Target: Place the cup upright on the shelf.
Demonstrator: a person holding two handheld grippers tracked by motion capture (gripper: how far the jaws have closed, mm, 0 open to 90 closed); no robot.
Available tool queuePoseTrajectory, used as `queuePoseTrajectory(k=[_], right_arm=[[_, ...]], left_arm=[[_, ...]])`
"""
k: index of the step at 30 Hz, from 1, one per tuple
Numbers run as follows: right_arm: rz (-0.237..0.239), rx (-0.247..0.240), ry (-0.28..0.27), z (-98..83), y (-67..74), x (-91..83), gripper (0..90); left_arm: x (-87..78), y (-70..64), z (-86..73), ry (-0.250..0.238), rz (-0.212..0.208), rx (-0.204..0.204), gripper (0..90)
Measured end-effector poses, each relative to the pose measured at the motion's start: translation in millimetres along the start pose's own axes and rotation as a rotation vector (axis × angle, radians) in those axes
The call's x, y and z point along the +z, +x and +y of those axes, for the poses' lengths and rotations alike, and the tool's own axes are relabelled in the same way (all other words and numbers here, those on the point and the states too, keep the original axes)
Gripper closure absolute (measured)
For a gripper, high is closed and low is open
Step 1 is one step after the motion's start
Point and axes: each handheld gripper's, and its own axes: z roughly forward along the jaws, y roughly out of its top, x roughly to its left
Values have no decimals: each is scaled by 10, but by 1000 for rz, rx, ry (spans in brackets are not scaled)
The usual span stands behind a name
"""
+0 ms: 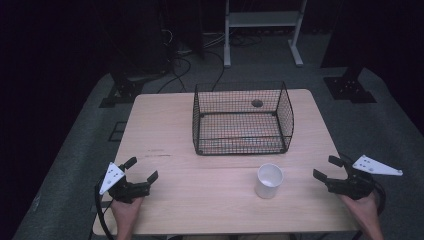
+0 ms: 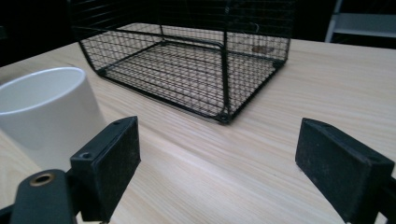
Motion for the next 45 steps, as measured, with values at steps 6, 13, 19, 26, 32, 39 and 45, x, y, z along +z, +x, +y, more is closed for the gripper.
queuePoseTrajectory(k=[6, 13, 19, 26, 32, 39, 45], right_arm=[[45, -46, 14, 87, 108, 10, 130], [102, -95, 38, 129, 274, 61, 119], [148, -122, 56, 148, 399, 107, 108], [183, -153, 76, 151, 543, 189, 102], [235, -181, 98, 143, 708, 286, 53], [279, -215, 157, 121, 909, 484, 21], [301, -213, 171, 154, 975, 612, 21]], left_arm=[[2, -10, -1, 1, -6, 0, 0], [3, -14, 0, -1, -13, 7, 0], [2, -12, 0, -2, -12, 6, 0], [1, -14, 0, -1, -9, 7, 0], [-3, -11, 1, -3, -9, 6, 0], [-3, -12, 1, -4, -9, 6, 0], [-4, -12, 1, -4, -9, 6, 0]])
